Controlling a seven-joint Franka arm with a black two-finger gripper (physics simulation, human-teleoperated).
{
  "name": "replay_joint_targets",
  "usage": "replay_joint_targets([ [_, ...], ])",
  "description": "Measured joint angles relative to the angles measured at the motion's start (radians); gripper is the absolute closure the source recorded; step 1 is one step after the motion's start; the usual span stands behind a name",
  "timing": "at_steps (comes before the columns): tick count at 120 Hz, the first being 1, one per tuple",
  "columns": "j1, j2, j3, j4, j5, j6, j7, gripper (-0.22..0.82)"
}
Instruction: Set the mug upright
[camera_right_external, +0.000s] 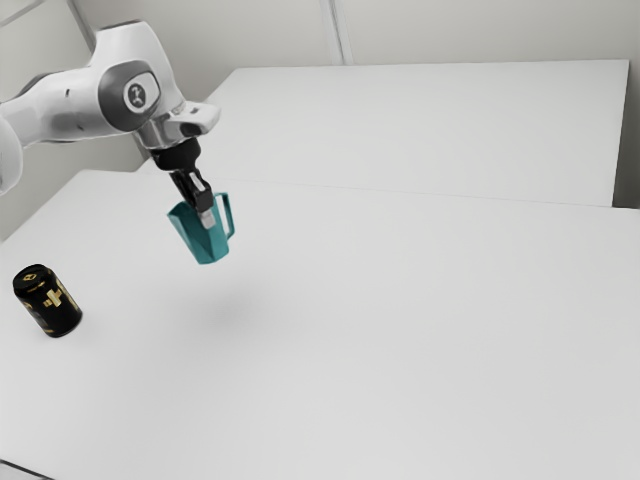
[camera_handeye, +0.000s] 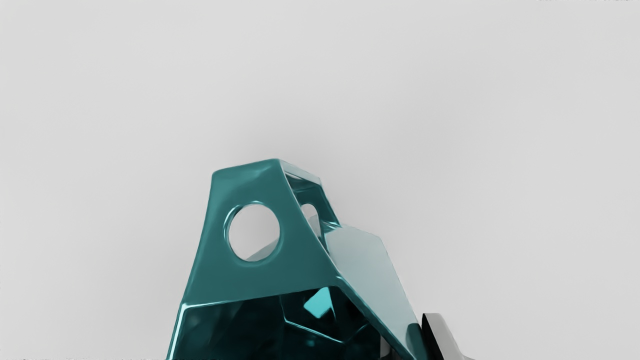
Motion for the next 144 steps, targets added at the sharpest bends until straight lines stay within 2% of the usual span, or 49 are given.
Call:
replay_joint_targets([
  [26, 0.023, -0.038, -0.039, -0.186, 0.048, 0.233, -0.141, 0.78],
  [45, 0.033, -0.038, -0.051, -0.288, 0.056, 0.351, -0.224, 0.78],
  [68, 0.041, -0.008, -0.066, -0.326, 0.060, 0.430, -0.304, 0.78],
  [102, 0.027, 0.054, -0.066, -0.331, 0.062, 0.476, -0.386, 0.78],
  [108, 0.026, 0.055, -0.066, -0.331, 0.060, 0.479, -0.396, 0.72],
  [128, 0.023, 0.051, -0.067, -0.331, 0.052, 0.485, -0.417, 0.36],
  [144, 0.020, 0.032, -0.069, -0.330, 0.050, 0.482, -0.430, 0.19],
])
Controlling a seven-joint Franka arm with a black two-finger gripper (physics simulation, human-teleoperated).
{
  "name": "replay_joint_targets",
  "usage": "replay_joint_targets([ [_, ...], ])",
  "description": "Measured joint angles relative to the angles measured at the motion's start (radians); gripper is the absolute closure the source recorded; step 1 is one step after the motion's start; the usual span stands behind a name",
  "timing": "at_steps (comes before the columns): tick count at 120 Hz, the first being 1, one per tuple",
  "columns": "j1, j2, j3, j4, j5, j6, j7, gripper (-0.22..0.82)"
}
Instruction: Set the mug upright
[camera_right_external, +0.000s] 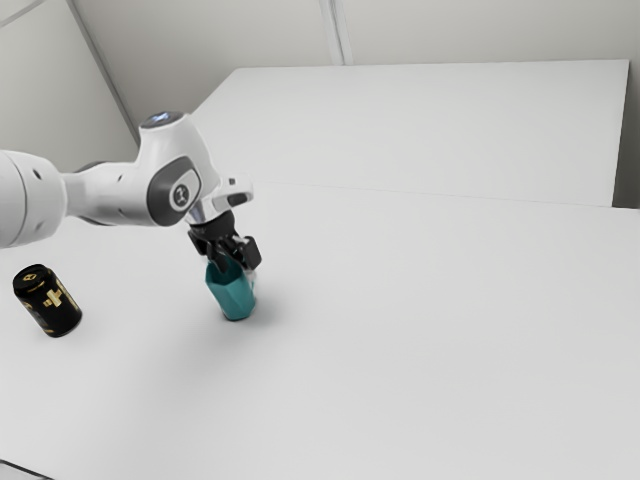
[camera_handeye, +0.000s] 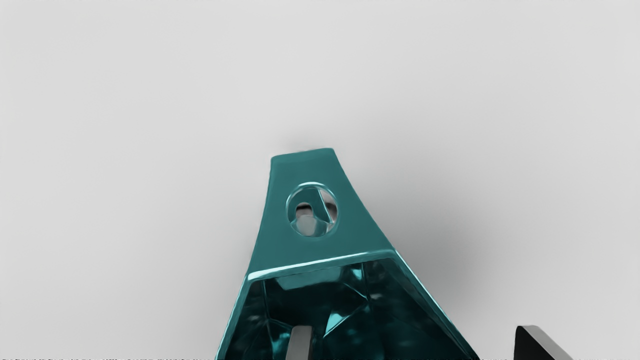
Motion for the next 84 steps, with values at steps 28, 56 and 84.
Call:
replay_joint_targets([
  [28, -0.014, -0.072, -0.002, 0.103, -0.006, -0.093, -0.015, 0.06],
  [56, -0.016, -0.043, 0.012, 0.448, -0.001, -0.373, -0.024, 0.02],
  [84, -0.012, -0.051, 0.020, 0.540, 0.003, -0.531, -0.032, 0.01],
])
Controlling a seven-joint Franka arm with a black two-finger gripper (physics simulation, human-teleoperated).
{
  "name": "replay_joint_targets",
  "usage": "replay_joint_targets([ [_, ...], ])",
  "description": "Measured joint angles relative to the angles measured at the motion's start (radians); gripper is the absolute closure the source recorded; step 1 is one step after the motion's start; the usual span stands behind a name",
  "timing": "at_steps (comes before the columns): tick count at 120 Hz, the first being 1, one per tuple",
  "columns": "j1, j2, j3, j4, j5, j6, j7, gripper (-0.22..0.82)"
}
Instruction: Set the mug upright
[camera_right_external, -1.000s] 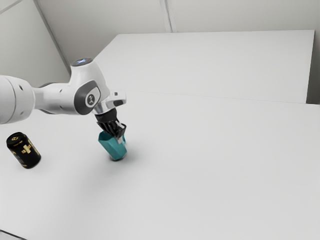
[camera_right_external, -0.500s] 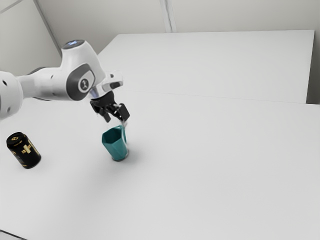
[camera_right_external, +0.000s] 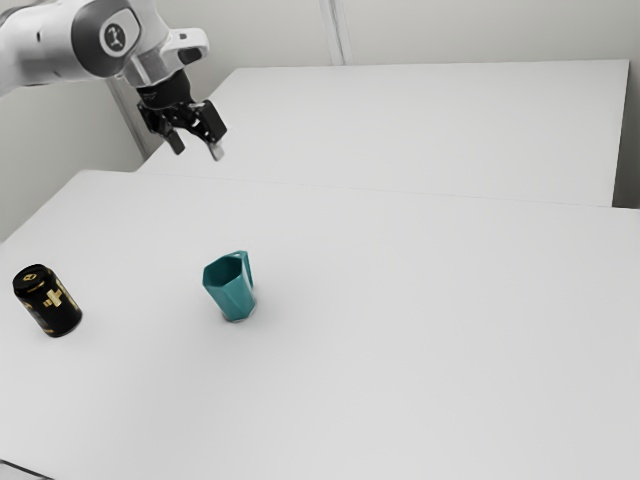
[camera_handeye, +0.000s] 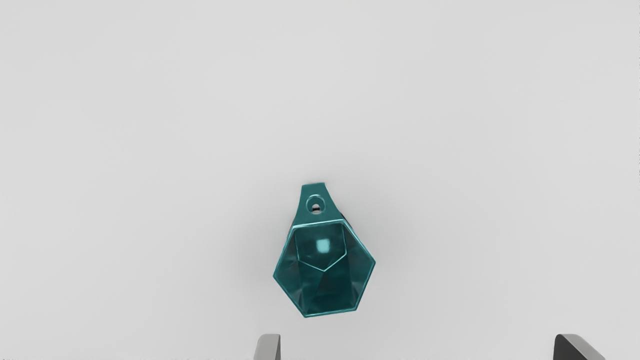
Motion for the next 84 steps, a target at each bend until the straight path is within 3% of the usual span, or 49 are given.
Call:
replay_joint_targets([
  [84, -0.011, 0.000, 0.000, 0.005, 0.000, -0.071, -0.012, 0.00],
])
